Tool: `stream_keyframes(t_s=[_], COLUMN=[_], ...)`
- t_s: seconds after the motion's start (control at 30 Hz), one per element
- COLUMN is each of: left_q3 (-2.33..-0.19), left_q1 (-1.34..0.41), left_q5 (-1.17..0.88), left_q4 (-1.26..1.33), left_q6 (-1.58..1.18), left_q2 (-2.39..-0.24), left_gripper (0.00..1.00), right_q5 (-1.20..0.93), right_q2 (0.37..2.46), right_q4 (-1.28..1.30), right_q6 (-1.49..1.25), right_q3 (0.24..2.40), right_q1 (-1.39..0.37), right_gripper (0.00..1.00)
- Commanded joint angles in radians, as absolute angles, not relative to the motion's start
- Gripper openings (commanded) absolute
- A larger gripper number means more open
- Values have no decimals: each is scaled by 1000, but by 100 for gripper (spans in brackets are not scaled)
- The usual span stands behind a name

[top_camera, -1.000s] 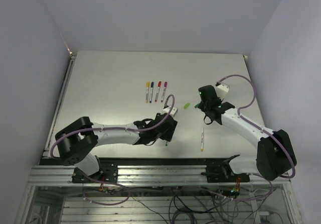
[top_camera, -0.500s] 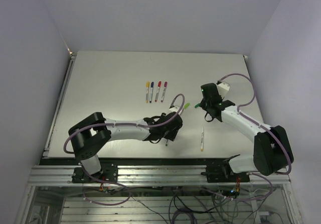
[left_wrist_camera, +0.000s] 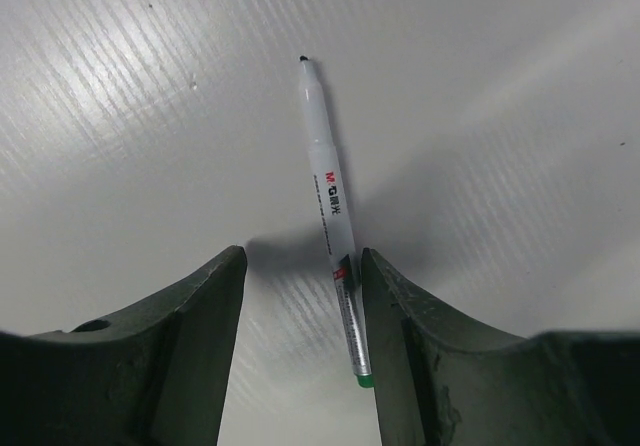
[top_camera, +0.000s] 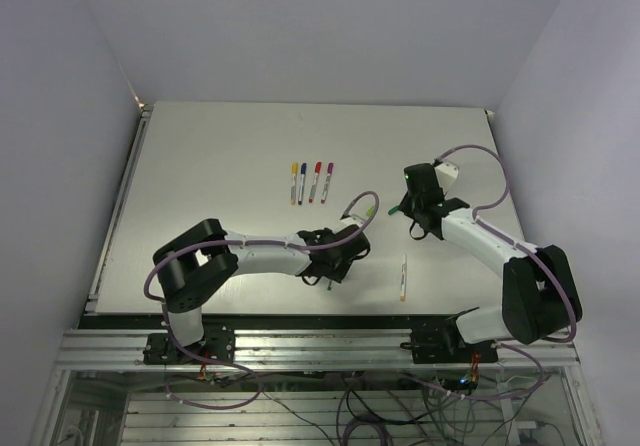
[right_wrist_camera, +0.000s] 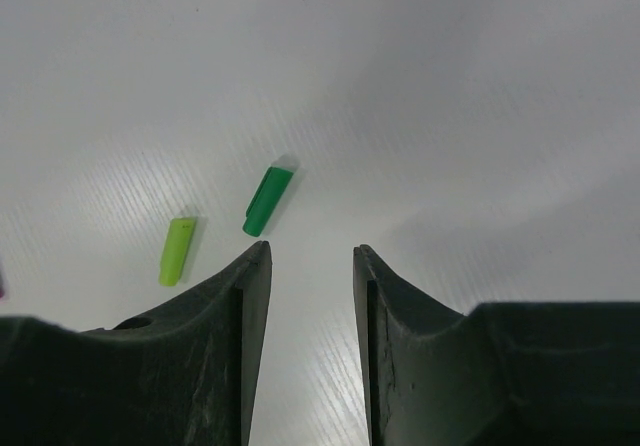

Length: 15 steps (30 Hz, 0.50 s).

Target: Insert the pens into the pen caps

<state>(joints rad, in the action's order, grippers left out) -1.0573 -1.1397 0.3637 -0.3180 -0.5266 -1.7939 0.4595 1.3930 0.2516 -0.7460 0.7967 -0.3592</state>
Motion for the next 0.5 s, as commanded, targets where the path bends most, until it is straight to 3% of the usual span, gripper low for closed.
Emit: stream_keyframes(t_s=[0.0, 0.13, 0.33, 0.47], left_q3=[-1076, -1047, -1001, -972], left_q1=[-1144, -1144, -1145, -1145], left_q5=[376, 351, 298, 278], left_q4=[-363, -353, -328, -315], left_q6=[-519, -530, -541, -542], left_q2=[-1812, -1819, -1836, -1832], left_gripper=[58, 47, 9, 7], right_q5=[437, 414, 383, 371], right_q2=[1415, 1435, 1471, 1504], right_q4=[223, 216, 212, 221], right_q6=[-732, -732, -745, -759], right_q3=[810, 818, 828, 849], right_q1=[-345, -341, -341, -341], right_gripper=[38, 38, 37, 38])
